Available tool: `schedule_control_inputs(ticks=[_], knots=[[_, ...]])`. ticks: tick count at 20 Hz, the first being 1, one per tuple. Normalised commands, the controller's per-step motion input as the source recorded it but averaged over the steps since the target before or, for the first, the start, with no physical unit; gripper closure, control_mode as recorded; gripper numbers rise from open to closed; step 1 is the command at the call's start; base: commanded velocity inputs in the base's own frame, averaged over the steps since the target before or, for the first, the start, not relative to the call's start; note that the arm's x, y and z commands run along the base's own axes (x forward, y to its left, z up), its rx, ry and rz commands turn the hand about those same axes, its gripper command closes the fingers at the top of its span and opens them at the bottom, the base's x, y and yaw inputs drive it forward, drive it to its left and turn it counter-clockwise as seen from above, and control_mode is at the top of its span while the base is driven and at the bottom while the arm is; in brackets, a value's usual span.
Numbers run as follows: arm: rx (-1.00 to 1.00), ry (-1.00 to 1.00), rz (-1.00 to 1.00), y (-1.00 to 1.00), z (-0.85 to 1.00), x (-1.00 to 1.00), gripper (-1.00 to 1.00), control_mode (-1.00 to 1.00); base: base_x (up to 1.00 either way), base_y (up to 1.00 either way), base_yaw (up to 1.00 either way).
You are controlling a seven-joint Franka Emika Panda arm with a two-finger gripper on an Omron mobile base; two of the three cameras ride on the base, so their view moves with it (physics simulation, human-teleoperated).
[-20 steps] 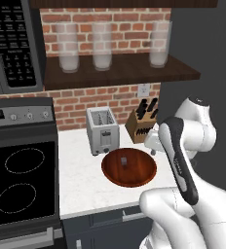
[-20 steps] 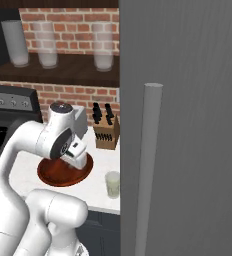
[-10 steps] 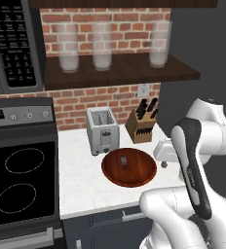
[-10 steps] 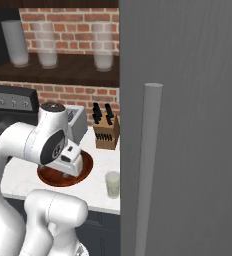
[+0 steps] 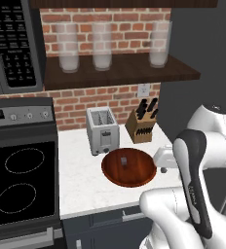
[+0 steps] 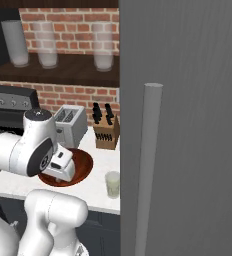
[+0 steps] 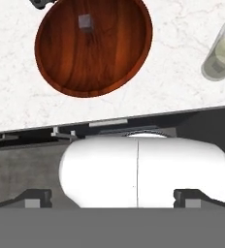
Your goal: Grab a lemon wedge from the fridge and one ice cube from the ice bowl, and put them in the glass of lemonade.
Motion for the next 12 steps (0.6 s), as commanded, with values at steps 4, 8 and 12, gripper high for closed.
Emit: schedule_control_inputs(ticks=[4, 8, 12], knots=[[0.0, -0.01, 0.0, 0.02, 0.05, 0.05, -1.0, -1.0, 0.0, 0.0, 0.0], [0.0, -0.05, 0.0, 0.0, 0.0, 0.0, -1.0, -1.0, 0.0, 0.0, 0.0], [0.0, -0.1, 0.0, 0.02, 0.0, -0.28, -1.0, -1.0, 0.0, 0.0, 0.0]])
